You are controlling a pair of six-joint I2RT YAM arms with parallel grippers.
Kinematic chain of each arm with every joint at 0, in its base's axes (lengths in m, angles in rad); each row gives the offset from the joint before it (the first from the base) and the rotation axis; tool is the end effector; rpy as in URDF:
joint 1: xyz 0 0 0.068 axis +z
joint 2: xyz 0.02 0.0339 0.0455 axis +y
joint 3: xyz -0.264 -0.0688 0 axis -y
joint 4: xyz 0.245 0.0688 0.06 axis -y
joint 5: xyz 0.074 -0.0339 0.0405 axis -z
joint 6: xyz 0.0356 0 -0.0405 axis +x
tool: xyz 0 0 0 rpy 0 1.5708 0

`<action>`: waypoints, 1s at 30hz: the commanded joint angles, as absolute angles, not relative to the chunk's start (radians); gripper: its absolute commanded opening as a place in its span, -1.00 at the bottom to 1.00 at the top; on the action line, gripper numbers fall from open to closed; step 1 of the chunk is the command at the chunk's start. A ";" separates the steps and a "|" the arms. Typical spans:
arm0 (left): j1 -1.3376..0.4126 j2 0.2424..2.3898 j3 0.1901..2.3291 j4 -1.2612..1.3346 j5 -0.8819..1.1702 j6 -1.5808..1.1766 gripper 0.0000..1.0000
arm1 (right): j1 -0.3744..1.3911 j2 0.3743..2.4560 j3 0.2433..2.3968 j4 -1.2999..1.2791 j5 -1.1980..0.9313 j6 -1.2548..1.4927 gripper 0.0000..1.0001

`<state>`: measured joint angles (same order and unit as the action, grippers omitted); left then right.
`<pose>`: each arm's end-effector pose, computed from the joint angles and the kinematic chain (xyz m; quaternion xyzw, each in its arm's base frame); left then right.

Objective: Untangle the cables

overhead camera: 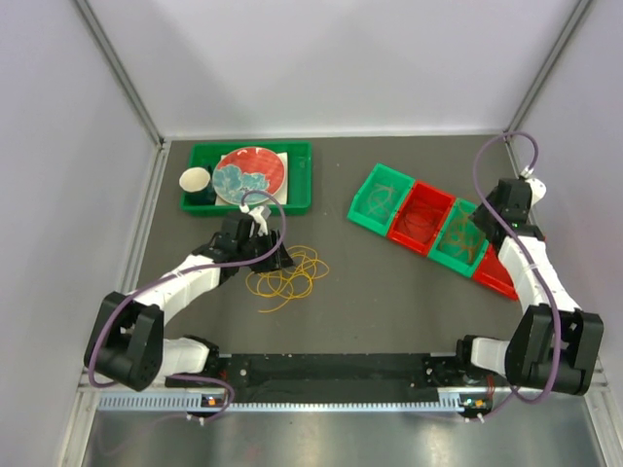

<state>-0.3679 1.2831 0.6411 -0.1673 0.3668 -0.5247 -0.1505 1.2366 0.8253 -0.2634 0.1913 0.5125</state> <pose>0.2298 -0.1023 0.1904 -0.0039 0.9153 -0.3104 0.2565 0.2630 -0.0467 0.2519 0.3311 0.8349 -0.0070 0.4397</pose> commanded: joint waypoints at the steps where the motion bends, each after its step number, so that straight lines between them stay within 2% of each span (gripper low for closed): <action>1: -0.364 1.278 0.663 -0.132 0.368 -0.523 0.05 | -0.143 1.181 0.865 -0.282 0.229 0.489 -0.13; 9: -0.364 1.284 0.666 -0.129 0.367 -0.520 0.05 | -0.143 1.177 0.882 -0.305 0.199 0.469 -0.01; 15: -0.364 1.285 0.667 -0.132 0.365 -0.520 0.04 | -0.143 1.163 0.859 -0.281 0.189 0.454 -0.06; 22: -0.364 1.301 0.680 -0.138 0.370 -0.518 0.04 | -0.161 1.395 1.072 -0.324 0.166 0.430 -0.03; 26: -0.364 1.305 0.683 -0.146 0.357 -0.514 0.04 | -0.193 1.598 1.251 -0.409 0.107 0.443 0.18; 30: -0.364 1.307 0.683 -0.153 0.350 -0.508 0.04 | -0.195 1.788 1.439 -0.531 0.075 0.437 0.23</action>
